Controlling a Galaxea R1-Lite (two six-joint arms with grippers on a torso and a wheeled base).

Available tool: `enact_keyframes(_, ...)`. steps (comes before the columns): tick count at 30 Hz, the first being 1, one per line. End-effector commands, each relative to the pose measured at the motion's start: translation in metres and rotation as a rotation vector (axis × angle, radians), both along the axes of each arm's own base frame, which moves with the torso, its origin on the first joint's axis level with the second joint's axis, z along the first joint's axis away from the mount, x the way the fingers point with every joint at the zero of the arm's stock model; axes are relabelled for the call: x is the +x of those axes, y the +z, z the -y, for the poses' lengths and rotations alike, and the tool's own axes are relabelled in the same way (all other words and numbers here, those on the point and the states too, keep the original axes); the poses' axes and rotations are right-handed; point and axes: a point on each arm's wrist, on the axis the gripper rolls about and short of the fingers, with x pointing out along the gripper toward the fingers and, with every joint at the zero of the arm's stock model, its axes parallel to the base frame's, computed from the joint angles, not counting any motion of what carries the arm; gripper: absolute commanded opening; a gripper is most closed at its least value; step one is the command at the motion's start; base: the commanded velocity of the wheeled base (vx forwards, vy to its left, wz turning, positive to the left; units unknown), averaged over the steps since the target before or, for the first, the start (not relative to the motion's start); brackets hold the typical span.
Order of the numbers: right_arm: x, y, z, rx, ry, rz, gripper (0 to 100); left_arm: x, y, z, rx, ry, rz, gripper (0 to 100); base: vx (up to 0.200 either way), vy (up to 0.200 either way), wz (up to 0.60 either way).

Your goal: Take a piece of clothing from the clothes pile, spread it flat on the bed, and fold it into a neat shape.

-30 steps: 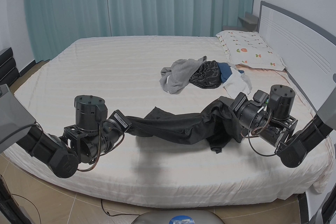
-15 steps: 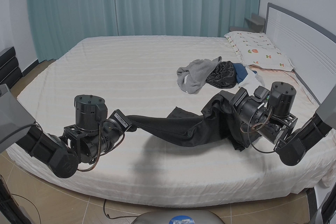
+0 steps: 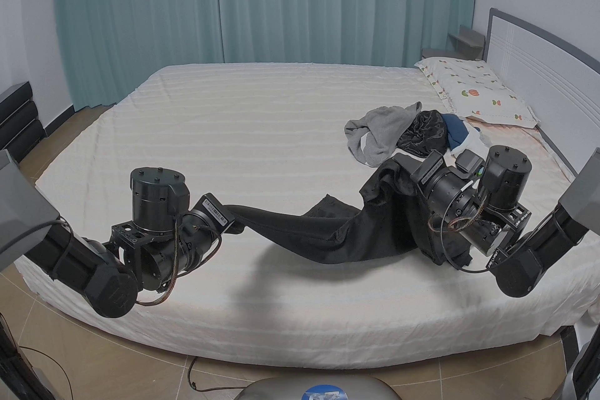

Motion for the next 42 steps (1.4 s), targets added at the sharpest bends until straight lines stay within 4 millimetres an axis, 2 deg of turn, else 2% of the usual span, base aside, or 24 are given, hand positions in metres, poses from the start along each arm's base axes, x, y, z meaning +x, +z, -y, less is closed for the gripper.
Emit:
enact_keyframes(1, 0.0, 0.002, 0.002, 0.009, -0.005, 0.017, 0, -0.001, 0.003, -0.001, -0.004, 0.0, 0.008, 0, 0.0, 0.2, 0.0)
enact_keyframes(25, 0.0, 0.007, 0.01, 0.019, -0.027, 0.045, 0, -0.006, 0.01, -0.007, -0.012, 0.011, 0.025, 0, 0.0, 0.2, 0.0)
enact_keyframes(33, -0.004, 0.006, 0.017, 0.006, -0.043, 0.032, 0, -0.011, 0.003, -0.007, 0.001, 0.004, 0.003, 0, 0.0, 0.0, 0.0)
enact_keyframes(37, -0.016, 0.003, 0.032, -0.016, -0.063, 0.002, 0, -0.017, -0.003, -0.007, 0.009, -0.005, -0.021, 0, 0.0, 0.0, 0.0)
enact_keyframes(42, -0.034, -0.001, 0.044, -0.031, -0.078, -0.031, 0, -0.024, -0.008, -0.006, 0.021, -0.018, -0.042, 0, -0.2, 0.0, 0.0)
